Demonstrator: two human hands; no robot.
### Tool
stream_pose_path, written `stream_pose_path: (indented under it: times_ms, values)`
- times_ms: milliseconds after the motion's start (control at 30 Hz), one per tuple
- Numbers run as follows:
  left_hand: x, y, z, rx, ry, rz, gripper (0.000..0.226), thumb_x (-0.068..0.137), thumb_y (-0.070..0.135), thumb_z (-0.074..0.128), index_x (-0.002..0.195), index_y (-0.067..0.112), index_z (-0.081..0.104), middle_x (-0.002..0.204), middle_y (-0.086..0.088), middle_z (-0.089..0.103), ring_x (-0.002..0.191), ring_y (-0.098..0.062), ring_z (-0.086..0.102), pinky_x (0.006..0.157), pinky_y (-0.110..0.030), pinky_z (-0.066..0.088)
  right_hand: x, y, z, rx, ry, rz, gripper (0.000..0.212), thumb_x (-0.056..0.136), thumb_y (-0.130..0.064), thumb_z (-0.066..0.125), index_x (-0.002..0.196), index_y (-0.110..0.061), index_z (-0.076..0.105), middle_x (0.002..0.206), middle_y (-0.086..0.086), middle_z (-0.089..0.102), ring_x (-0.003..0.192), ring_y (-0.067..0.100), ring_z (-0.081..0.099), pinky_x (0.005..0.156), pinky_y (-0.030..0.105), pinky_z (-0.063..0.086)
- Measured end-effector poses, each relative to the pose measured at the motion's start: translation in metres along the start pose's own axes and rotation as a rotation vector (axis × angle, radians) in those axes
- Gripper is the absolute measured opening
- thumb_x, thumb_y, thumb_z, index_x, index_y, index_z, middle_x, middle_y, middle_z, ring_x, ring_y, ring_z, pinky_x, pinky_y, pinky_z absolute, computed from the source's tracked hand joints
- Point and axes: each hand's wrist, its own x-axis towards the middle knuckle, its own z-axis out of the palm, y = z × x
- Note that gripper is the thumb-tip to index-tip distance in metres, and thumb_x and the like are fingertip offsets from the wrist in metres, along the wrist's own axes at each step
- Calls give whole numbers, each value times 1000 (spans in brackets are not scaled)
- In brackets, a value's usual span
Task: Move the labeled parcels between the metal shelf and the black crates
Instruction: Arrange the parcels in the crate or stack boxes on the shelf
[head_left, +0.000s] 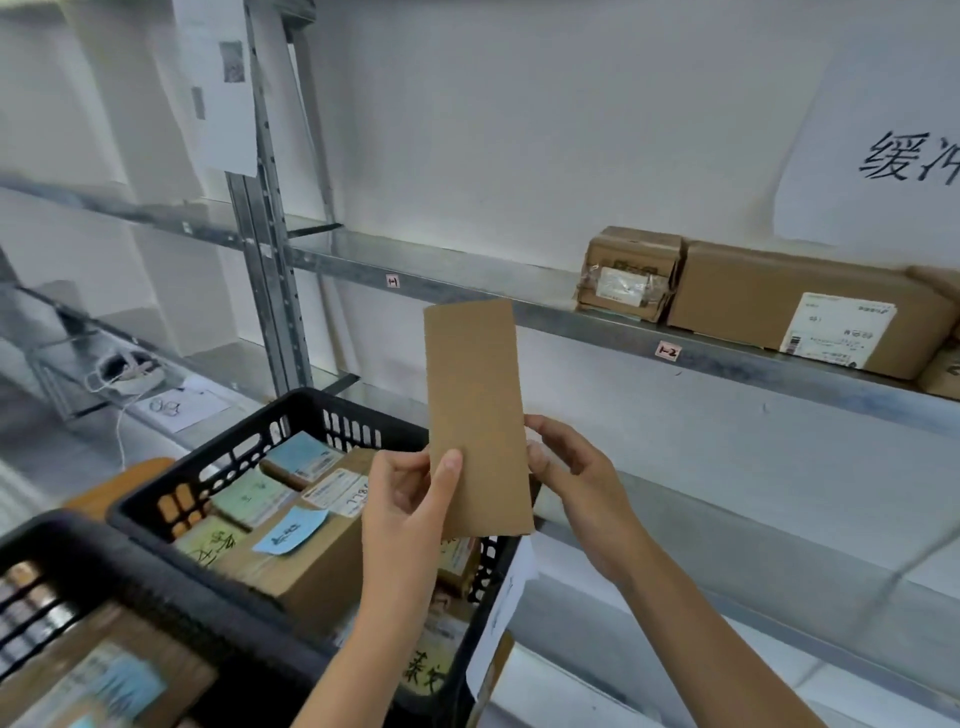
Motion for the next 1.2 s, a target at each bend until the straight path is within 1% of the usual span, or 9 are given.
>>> stream_pose_path:
  times_ms: [100,200,300,433,533,667,800,1000,1200]
  values:
    - [2,-4,-13,-2,16,13,24,83,42,71,91,23,58,100,0,73,91,-16,69,73,-37,57,4,13,9,206,-71,106,63,73,-35,78,133,-35,58,124,-7,70,119,18,65,95,41,57]
    - [6,-8,-21,0,33,36,25,84,37,71,96,19,58,104,-2,73,97,-18,70,77,-37,57,6,19,16,287,-118,198,79,70,-28,80,143,-29,47,121,-3,73,111,19,70,86,36,60]
    - [11,-13,-29,47,39,71,22,86,32,70,104,24,59,111,6,72,105,-10,68,84,-32,56,5,22,20,196,-105,189,75,68,-29,81,138,-22,56,120,-8,73,111,13,69,88,32,58]
    - [14,-22,-34,231,25,118,23,96,17,61,111,34,65,112,22,68,110,4,61,86,-21,55,1,24,26,41,-10,128,63,67,-38,85,125,-35,58,112,-21,70,104,9,68,76,30,57]
    - [11,-24,-33,211,36,79,22,95,35,57,116,31,63,106,19,70,101,1,65,75,-18,56,1,25,28,-3,39,51,37,84,-38,74,117,-37,60,101,-24,70,98,8,69,77,32,59]
    - [4,-20,-29,61,-4,-33,52,77,65,61,118,33,58,105,17,72,96,-1,69,70,-16,56,-3,24,27,139,54,16,32,99,-42,46,111,-27,71,104,-6,75,93,10,70,74,23,57]
    - [2,-21,-26,32,-36,-77,54,73,60,71,118,32,58,106,11,73,98,-6,70,74,-24,59,-6,23,27,209,48,81,29,88,-36,64,113,-22,70,107,8,74,90,16,69,65,21,55]
    - [3,-23,-25,-31,-96,-57,42,75,56,71,110,34,63,107,3,74,97,-14,72,72,-24,59,-14,25,20,246,-182,283,56,93,-56,48,133,-21,64,124,6,71,116,22,67,88,37,59]
    - [9,-28,-27,-109,-69,-73,34,87,36,68,119,33,57,110,0,74,103,-17,70,76,-29,59,-17,27,17,188,-173,206,42,98,-52,46,135,-37,60,128,-2,70,124,21,62,105,55,48]
